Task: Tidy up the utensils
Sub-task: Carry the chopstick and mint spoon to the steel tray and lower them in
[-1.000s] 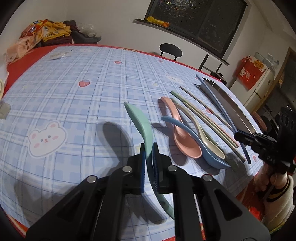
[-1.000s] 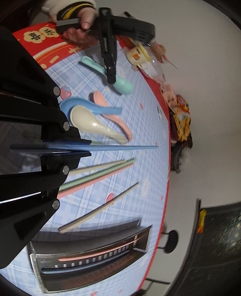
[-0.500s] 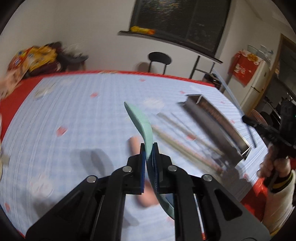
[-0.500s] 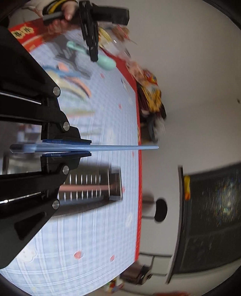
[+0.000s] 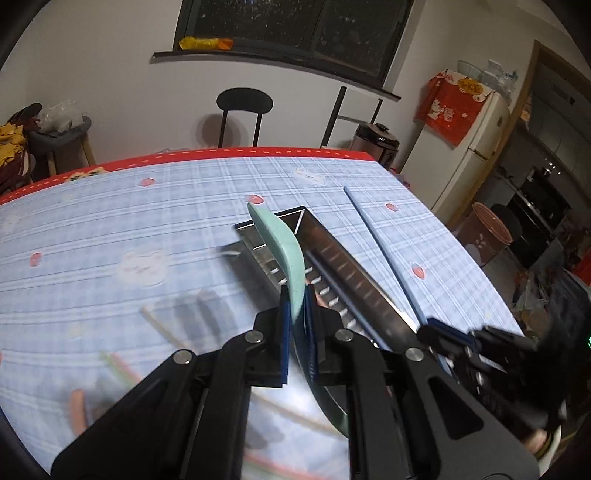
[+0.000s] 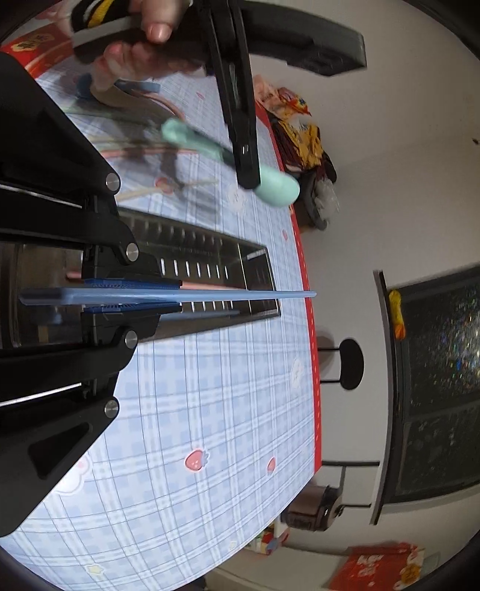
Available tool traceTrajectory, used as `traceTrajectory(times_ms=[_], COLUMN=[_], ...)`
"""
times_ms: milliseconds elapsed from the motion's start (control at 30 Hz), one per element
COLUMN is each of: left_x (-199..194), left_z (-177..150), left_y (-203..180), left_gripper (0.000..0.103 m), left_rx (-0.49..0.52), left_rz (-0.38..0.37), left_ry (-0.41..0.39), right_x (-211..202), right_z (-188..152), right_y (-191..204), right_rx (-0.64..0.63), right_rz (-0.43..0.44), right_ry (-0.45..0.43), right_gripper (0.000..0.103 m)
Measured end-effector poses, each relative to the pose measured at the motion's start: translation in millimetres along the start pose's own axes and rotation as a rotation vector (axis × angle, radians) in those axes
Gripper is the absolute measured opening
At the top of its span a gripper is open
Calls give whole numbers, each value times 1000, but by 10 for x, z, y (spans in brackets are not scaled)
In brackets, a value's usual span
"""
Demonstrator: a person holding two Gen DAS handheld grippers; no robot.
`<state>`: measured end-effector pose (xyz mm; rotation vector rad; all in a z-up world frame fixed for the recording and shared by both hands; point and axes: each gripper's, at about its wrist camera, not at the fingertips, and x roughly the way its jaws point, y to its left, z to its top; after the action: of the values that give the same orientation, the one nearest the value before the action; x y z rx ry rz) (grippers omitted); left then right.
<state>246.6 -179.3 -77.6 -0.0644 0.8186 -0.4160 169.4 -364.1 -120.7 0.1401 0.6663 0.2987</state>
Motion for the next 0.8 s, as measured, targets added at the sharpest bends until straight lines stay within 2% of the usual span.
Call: traceTrajectory(times_ms=[200,433,800], left_x=[412,702,843], left_z=[151,138,153], left_y=[-167,-134,-90], left_gripper=[11,11,12], left_rx=[-10,-29,-35], left_rz=[50,97,107], left_ry=[8,65,104], right_x=[93,160,238], right_z=[-19,-35,-68], right_y=[10,-20,-1], right_rx=[-3,4,0], right_rz=[2,-13,-24], right_ry=[35,66,92], right_gripper=[8,8,8])
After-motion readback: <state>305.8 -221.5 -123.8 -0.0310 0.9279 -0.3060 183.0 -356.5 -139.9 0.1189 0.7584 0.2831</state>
